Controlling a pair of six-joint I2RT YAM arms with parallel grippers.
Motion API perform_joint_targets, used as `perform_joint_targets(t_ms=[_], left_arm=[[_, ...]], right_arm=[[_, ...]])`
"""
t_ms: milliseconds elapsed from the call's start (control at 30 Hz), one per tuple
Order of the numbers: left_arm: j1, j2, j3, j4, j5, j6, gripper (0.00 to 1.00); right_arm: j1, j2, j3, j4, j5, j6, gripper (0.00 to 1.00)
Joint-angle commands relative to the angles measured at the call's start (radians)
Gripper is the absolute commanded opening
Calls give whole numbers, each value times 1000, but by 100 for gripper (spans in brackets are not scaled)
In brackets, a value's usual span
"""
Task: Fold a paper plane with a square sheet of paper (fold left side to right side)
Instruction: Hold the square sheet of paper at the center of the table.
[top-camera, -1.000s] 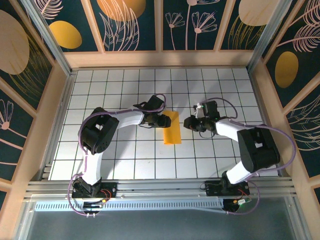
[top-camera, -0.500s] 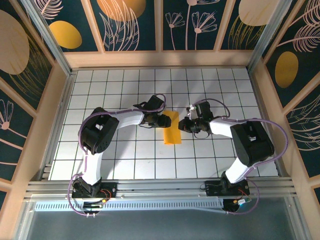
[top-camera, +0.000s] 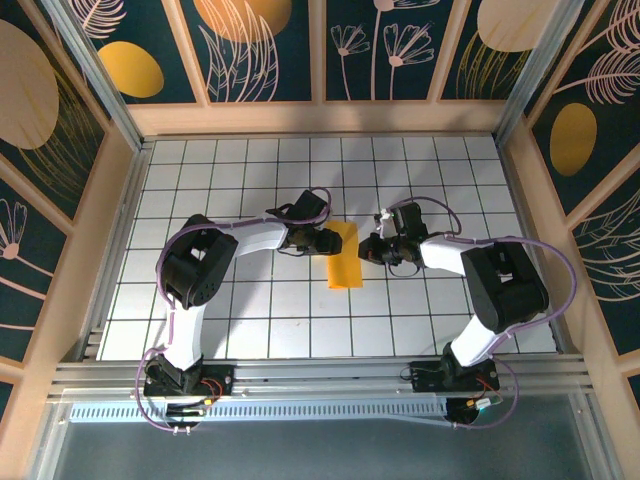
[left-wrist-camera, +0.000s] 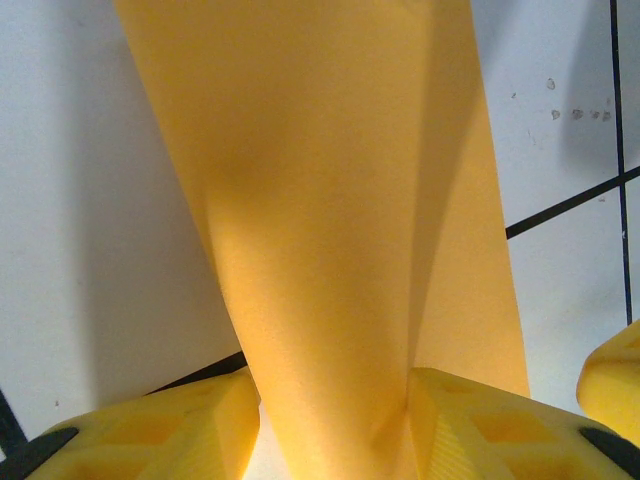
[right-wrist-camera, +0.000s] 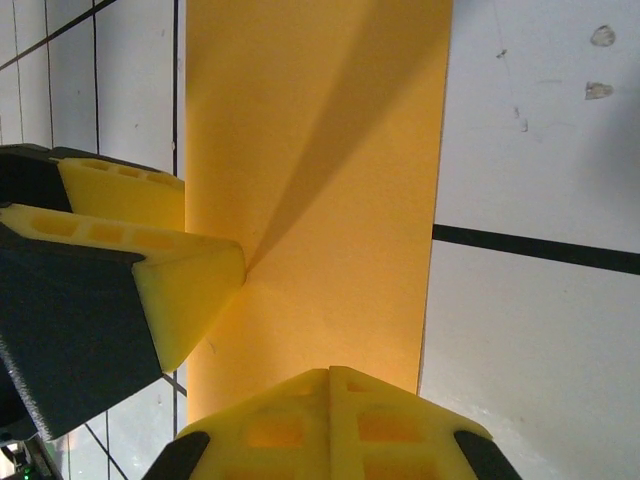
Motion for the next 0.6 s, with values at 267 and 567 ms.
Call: perform_joint_targets(t_ms=[267, 567], left_arm=[[12, 129, -63, -35, -88, -2, 47], [16, 83, -78, -4, -88, -13, 49]], right_arm=[[27, 86, 47, -2, -34, -4, 0], [28, 153, 38, -52, 34, -15, 0]])
